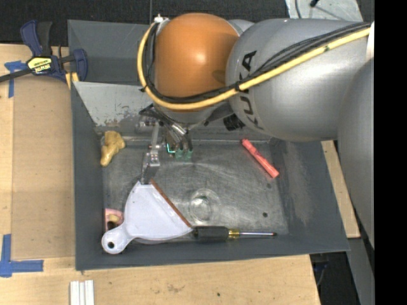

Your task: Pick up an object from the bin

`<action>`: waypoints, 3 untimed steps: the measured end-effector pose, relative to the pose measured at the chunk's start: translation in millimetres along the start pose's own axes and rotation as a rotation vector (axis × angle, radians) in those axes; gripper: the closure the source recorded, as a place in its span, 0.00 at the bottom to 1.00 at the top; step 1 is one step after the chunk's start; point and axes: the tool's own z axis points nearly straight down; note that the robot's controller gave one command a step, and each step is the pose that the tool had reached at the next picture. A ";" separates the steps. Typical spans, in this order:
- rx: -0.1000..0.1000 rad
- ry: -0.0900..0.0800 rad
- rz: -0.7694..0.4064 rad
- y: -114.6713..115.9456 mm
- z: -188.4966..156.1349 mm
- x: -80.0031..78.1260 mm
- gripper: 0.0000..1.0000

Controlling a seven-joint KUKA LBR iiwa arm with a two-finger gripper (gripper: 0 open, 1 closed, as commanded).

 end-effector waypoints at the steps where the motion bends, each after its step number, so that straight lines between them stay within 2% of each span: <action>1: -0.001 -0.008 0.003 -1.0 -4.5 -1.8 0.00; 2: -0.005 -0.017 0.063 -13.3 18.6 14.2 0.00; 3: -0.003 -0.011 0.124 -19.6 79.9 21.1 0.00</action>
Offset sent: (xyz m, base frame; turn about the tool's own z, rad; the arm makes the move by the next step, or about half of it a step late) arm -0.0536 -0.0418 -0.0753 0.1859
